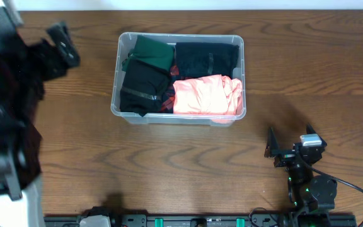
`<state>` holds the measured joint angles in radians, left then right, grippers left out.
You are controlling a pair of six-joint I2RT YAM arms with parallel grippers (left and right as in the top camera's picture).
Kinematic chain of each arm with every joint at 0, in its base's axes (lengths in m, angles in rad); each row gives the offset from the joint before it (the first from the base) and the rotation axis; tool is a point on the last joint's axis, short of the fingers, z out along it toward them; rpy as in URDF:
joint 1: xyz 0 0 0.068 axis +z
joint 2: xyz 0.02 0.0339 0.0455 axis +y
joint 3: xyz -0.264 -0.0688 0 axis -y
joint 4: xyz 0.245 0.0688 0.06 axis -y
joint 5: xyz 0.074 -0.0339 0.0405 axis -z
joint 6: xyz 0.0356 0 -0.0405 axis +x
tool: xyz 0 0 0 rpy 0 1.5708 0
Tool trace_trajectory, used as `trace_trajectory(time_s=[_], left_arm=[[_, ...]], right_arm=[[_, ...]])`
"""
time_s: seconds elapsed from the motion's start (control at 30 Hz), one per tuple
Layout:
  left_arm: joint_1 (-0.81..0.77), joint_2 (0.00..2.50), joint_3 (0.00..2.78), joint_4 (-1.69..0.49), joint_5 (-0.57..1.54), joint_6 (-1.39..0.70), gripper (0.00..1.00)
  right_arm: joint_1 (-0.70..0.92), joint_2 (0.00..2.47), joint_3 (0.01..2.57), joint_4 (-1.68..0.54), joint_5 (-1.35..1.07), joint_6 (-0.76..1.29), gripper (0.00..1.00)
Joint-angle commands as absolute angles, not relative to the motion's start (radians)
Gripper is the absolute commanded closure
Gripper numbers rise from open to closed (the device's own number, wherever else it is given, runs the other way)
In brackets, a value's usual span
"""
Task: Pack container
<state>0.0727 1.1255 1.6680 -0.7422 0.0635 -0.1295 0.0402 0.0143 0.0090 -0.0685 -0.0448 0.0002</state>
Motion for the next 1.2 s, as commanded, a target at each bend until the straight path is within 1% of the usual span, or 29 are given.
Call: trace_trajectory(time_s=[0.0, 0.17, 0.37, 0.53, 0.7, 0.77, 0.93, 1.17], left_arm=[[0.037, 1.008, 1.479, -0.653, 0.082, -0.11, 0.02], [0.032, 0.811, 1.174, -0.467, 0.151, -0.11, 0.02], [0.031, 0.591, 0.847, -0.309, 0.154, -0.183, 0.02], [0.031, 0.439, 0.597, -0.187, 0.154, -0.186, 0.02], [0.006, 0.29, 0.356, 0.006, 0.157, -0.185, 0.02], [-0.006, 0.237, 0.278, 0.07, 0.157, -0.185, 0.02], [-0.02, 0.113, 0.117, 0.153, 0.153, -0.185, 0.02], [-0.019, 0.034, 0.036, 0.166, 0.137, -0.184, 0.02]], right_arm=[[0.027, 0.006, 0.006, -0.071, -0.033, 0.003, 0.01], [0.027, 0.006, 0.006, -0.071, -0.033, 0.003, 0.01], [0.027, 0.006, 0.006, -0.071, -0.033, 0.003, 0.01], [0.027, 0.006, 0.006, -0.071, -0.033, 0.003, 0.01], [0.027, 0.006, 0.006, -0.071, -0.033, 0.003, 0.01], [0.027, 0.006, 0.006, -0.071, -0.033, 0.003, 0.01], [0.027, 0.006, 0.006, -0.071, -0.033, 0.003, 0.01], [0.027, 0.007, 0.006, -0.071, -0.033, 0.003, 0.01]])
